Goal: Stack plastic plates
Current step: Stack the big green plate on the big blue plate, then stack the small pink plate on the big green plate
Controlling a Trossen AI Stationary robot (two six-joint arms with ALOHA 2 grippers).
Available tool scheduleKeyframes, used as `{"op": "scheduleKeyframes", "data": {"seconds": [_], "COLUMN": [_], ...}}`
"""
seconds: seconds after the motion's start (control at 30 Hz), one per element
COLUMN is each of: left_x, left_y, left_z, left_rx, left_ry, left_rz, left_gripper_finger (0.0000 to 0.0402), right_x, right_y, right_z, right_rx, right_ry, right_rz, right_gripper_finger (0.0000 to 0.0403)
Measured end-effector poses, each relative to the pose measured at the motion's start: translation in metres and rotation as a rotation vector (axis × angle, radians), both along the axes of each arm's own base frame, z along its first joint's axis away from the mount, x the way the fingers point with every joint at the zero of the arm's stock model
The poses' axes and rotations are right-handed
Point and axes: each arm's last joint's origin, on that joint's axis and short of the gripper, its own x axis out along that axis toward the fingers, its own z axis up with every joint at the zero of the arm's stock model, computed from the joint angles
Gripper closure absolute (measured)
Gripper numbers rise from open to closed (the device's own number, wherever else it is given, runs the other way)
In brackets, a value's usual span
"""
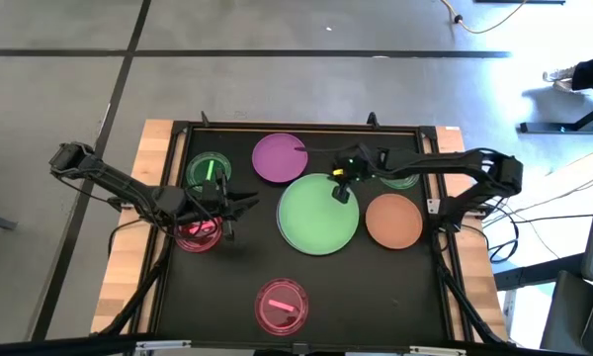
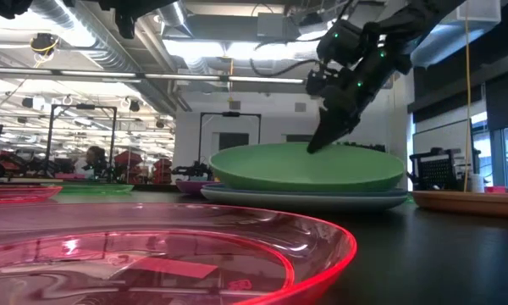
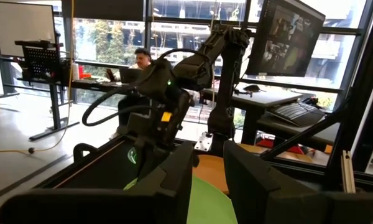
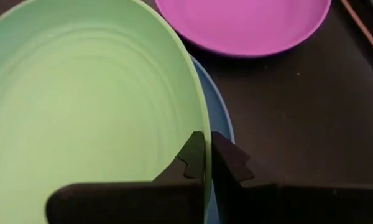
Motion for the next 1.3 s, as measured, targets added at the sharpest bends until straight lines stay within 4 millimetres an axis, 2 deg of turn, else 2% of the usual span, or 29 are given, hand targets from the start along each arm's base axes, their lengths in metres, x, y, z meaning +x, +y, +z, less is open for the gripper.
{"op": "scheduleKeyframes", "data": {"seconds": [0.17,0.33,0.43,0.53,0.67,0.8,1.0,1.13,1.3], "left_x": [0.000,0.001,0.001,0.001,0.001,0.001,0.002,0.004,0.015], "left_y": [0.001,0.002,0.002,0.002,0.003,0.005,0.007,0.006,0.011], "left_z": [0.000,0.000,0.000,0.000,0.000,0.000,-0.001,-0.003,-0.016], "left_rx": [0.001,0.002,0.002,0.002,0.021,0.031,0.028,0.035,0.071], "left_ry": [0.000,0.005,0.005,0.005,0.009,0.008,0.016,0.030,0.101], "left_rz": [0.005,0.012,0.012,0.013,0.017,0.031,0.040,0.032,0.066], "left_gripper_finger": [0.0317,0.0317,0.0317,0.0317,0.0317,0.0317,0.0317,0.0317,0.0317], "right_x": [0.002,0.001,0.002,-0.003,-0.016,-0.029,-0.037,-0.037,-0.037], "right_y": [-0.002,-0.002,0.000,0.010,0.039,0.067,0.101,0.122,0.146], "right_z": [-0.006,-0.005,0.010,0.035,0.061,0.072,0.065,0.045,0.022], "right_rx": [-0.001,-0.024,-0.034,-0.021,-0.018,-0.062,-0.080,-0.104,-0.149], "right_ry": [0.023,0.031,0.062,0.114,0.132,0.120,0.128,0.088,-0.075], "right_rz": [-0.052,-0.044,-0.013,0.021,0.107,0.149,0.187,0.250,0.304], "right_gripper_finger": [0.0390,0.0337,0.0304,0.0282,0.0272,0.0274,0.0274,0.0274,0.0274]}}
